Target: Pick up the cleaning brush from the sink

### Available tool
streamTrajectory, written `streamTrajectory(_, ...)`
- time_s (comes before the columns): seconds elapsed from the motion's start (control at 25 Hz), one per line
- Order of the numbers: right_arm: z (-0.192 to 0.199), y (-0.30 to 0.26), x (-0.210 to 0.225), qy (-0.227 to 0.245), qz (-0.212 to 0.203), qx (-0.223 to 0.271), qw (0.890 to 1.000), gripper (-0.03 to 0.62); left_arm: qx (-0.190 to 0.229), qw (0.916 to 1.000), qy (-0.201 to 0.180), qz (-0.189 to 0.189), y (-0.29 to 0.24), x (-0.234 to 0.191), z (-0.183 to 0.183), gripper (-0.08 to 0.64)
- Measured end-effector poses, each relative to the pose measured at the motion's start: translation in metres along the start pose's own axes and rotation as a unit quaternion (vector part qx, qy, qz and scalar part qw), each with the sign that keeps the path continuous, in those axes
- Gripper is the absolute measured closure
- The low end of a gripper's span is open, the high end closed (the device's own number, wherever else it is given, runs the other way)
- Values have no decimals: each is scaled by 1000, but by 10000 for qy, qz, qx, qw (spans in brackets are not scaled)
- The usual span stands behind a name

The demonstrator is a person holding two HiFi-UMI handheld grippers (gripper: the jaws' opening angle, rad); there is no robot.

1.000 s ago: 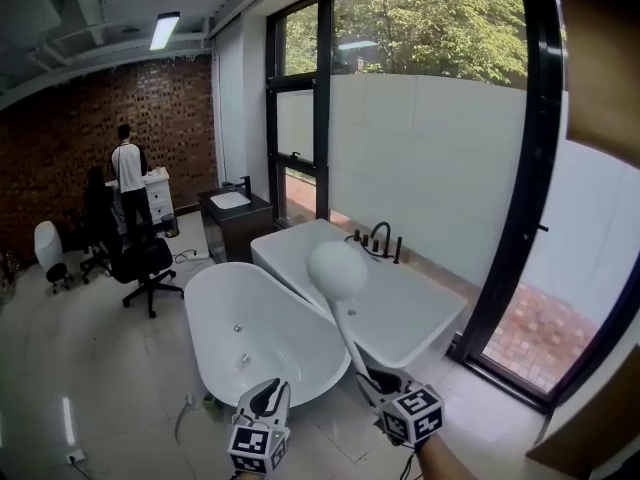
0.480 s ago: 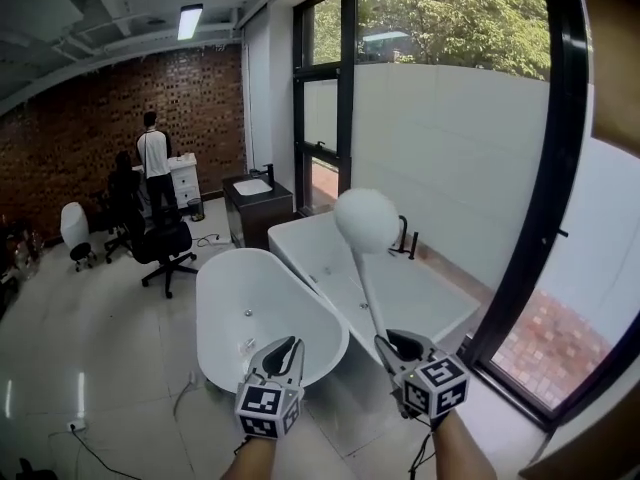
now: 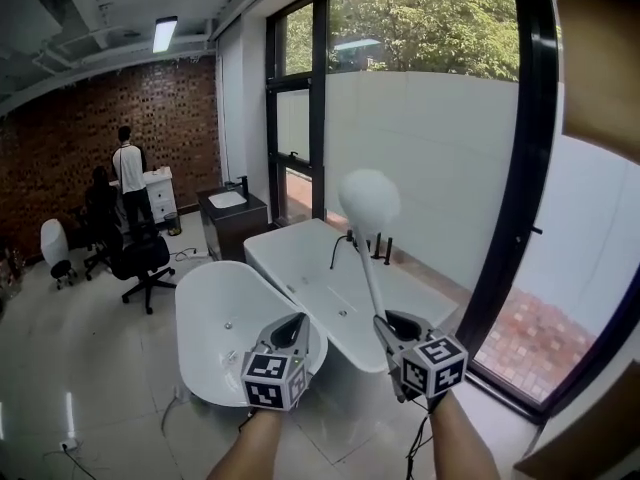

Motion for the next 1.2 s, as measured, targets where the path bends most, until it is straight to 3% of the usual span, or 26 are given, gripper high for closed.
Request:
streamTrajectory(0.4,2,11,-4,172,212,-82,9996,534,135,9994,93,289,-3,16,-2,560)
streamTrajectory(0.76,7,11,-26,18,46,-5,10000,534,32,9998,103,192,17,9,10,560)
streamTrajectory(1.2,21,2,-57,256,-174,-164,9994,534,-98,9999,120,37,40,-4,25,560)
Point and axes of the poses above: the fingertips, and each gripper's own axes: y backward along the fingers, x to its right, z out of its underside, the point moved 3 cm from there along y, backward along the fingers, and after that the axes turned 13 degrees about -y, right-handed, at the moved point
